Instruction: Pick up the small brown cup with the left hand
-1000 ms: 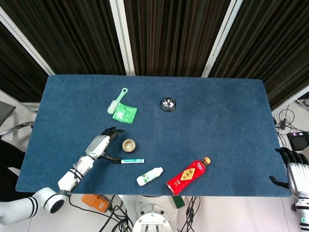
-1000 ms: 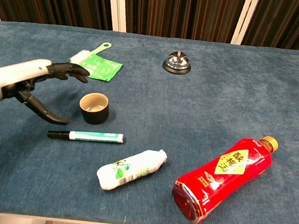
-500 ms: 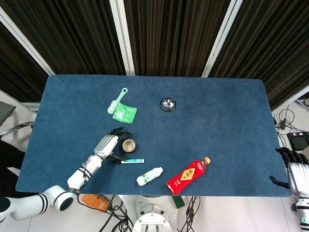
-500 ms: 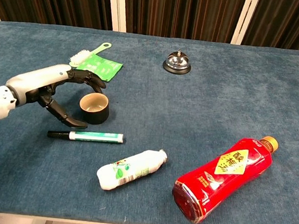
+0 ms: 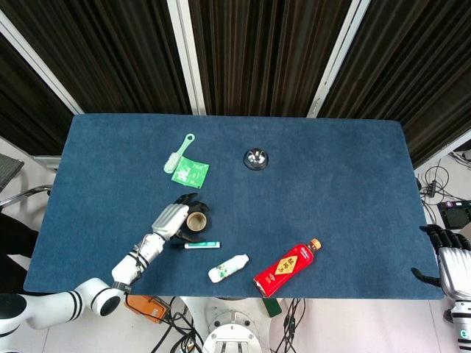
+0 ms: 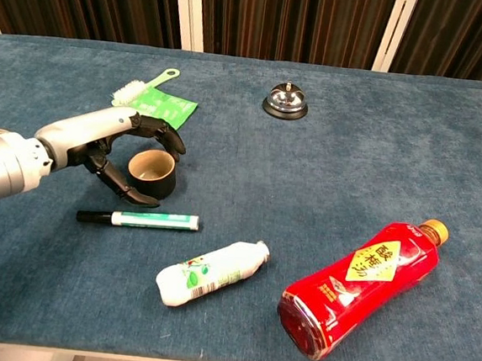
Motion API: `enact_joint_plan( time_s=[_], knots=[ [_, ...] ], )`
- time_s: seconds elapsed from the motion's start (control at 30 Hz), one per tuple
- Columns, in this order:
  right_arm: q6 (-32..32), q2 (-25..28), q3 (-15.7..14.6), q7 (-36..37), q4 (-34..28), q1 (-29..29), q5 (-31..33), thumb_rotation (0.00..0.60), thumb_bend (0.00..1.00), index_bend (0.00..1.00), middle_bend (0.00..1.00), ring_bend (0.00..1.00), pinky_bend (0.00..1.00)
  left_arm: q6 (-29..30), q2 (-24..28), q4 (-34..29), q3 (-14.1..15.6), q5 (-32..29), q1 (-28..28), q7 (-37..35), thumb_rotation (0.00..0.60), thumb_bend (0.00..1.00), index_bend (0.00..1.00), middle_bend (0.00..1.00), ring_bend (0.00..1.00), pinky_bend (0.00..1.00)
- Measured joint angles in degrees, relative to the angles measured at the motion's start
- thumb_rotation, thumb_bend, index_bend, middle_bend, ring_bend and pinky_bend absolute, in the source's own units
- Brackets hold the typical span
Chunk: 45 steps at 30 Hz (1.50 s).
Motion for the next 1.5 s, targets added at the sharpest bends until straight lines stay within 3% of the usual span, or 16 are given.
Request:
enact_joint_plan(
  time_s=[0.33,1.1,1.5],
  knots=[
    [-0.3,0.1,-0.1,-0.2,-0.2,0.1,0.2,0.6,0.2,0.28,0.27,0.26,0.25,-0.8,-0.3,1.5,0.0,-0.8,-0.9,-0.7,0.6,0.16,0.32,0.32,0.06,0.08],
    [-0.6,0.2,-0.2,-0.7,-0.4,0.2,0.5,0.6,0.2,0.28,0.27,0.26,0.26,-0.1,0.4,2.2,1.0,-0.4,-1.0,-4.2,0.6,0.25,0.45,0.47,0.12,0.08],
    [-0.7,0.2,-0.4,-1.0,-0.6,0.2,0.5,0.6,0.2,0.29,0.27,0.26,0.27,1.9,4.8,-2.0,0.4,0.3,-1.0,-3.5,0.6,0.26,0.46,0.48,0.13,0.08]
  ],
)
